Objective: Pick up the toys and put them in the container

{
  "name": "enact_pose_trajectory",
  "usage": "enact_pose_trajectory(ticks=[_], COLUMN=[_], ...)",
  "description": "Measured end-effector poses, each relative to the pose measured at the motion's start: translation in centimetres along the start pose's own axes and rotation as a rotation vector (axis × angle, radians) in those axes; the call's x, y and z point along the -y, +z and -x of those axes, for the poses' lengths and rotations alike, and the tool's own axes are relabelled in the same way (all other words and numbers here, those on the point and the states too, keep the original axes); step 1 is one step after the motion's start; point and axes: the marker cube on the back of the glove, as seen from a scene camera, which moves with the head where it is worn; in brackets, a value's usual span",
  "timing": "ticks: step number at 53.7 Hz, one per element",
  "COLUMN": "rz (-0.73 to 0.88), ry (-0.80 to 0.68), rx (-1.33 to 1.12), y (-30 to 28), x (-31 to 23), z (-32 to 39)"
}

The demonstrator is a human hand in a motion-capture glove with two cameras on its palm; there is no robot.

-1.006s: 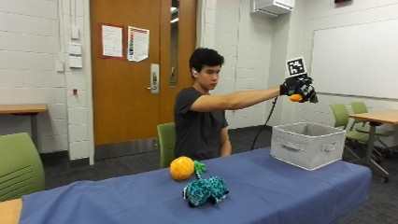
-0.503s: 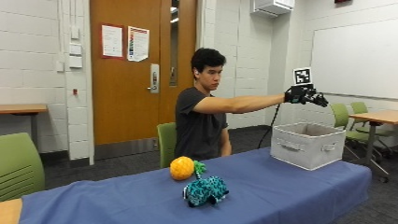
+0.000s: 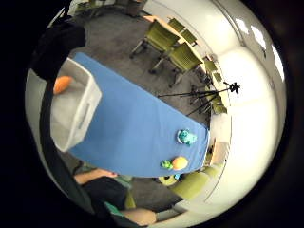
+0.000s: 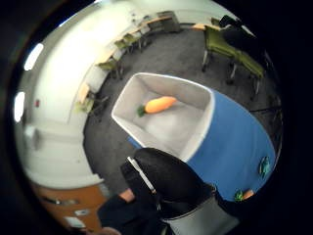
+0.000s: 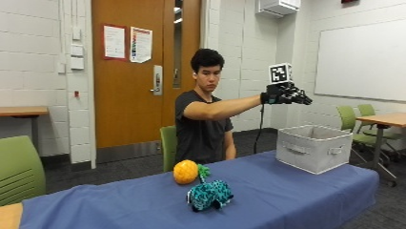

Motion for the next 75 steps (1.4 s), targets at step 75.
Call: enact_pose_trajectory(ticks=[75], rz=[0.311], ry=[0.497], rx=[0.000], y=[23.3], x=[-34.4], z=[-32.1])
